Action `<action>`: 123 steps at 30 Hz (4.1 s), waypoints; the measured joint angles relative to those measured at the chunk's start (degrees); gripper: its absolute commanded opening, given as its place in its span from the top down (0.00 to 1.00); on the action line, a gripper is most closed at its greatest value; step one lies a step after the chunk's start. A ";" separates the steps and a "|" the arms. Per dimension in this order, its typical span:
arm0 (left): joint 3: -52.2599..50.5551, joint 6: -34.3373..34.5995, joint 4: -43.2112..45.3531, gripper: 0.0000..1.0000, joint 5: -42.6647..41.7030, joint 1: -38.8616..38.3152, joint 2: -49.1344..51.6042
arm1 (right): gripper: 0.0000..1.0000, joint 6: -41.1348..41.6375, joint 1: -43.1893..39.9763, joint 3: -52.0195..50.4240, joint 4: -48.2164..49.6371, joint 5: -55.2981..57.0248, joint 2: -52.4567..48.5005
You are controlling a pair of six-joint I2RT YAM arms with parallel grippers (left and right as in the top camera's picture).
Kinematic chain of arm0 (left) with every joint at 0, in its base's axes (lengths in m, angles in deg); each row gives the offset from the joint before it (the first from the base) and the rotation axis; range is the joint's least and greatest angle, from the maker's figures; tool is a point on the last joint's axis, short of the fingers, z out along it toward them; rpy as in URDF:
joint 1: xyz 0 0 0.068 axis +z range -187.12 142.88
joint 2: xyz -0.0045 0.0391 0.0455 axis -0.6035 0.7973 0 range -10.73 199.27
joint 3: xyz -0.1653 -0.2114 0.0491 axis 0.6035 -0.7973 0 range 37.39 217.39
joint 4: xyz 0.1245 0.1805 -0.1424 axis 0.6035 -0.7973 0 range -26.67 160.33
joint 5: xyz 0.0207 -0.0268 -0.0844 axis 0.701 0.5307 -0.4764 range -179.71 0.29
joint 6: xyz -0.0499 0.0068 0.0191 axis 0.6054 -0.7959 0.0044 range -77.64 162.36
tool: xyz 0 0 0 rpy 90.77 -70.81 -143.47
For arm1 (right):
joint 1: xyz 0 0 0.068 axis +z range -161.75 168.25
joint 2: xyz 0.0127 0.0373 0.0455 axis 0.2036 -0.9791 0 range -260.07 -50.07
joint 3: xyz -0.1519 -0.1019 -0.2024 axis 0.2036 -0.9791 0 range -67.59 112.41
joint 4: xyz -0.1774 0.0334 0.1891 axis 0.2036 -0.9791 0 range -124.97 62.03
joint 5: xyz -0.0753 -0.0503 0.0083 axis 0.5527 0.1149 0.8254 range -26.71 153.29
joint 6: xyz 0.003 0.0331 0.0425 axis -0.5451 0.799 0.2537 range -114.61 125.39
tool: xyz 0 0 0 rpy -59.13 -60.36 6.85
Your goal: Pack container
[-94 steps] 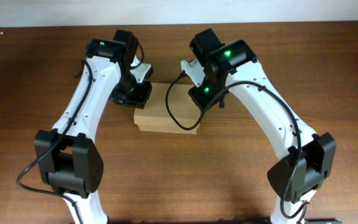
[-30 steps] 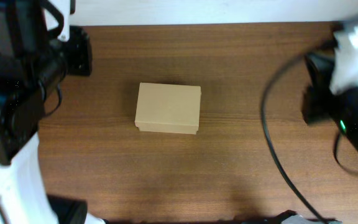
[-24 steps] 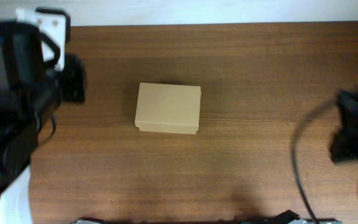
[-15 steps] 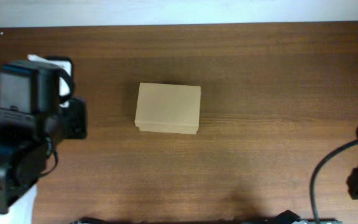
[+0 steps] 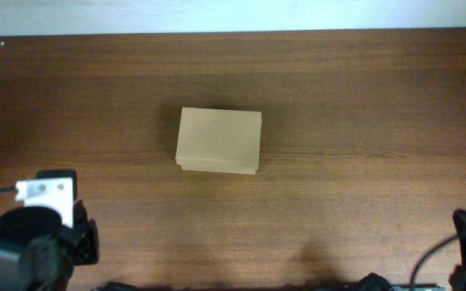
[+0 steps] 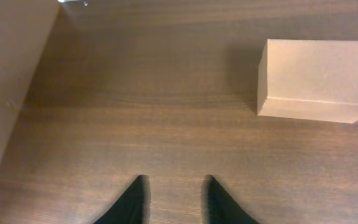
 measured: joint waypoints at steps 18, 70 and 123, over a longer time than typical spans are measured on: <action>-0.74 0.50 -0.02 0.00 0.20 0.00 0.28 | 0.01 2.89 0.04 -1.88 0.00 -3.19 0.70; -1.01 0.50 -0.02 0.00 0.22 -0.02 0.28 | 0.01 3.32 -34.64 -89.24 72.52 -21.20 38.75; -7.45 0.46 14.84 0.00 2.01 2.97 -6.08 | 0.01 3.34 -34.64 -98.88 75.41 -22.05 38.82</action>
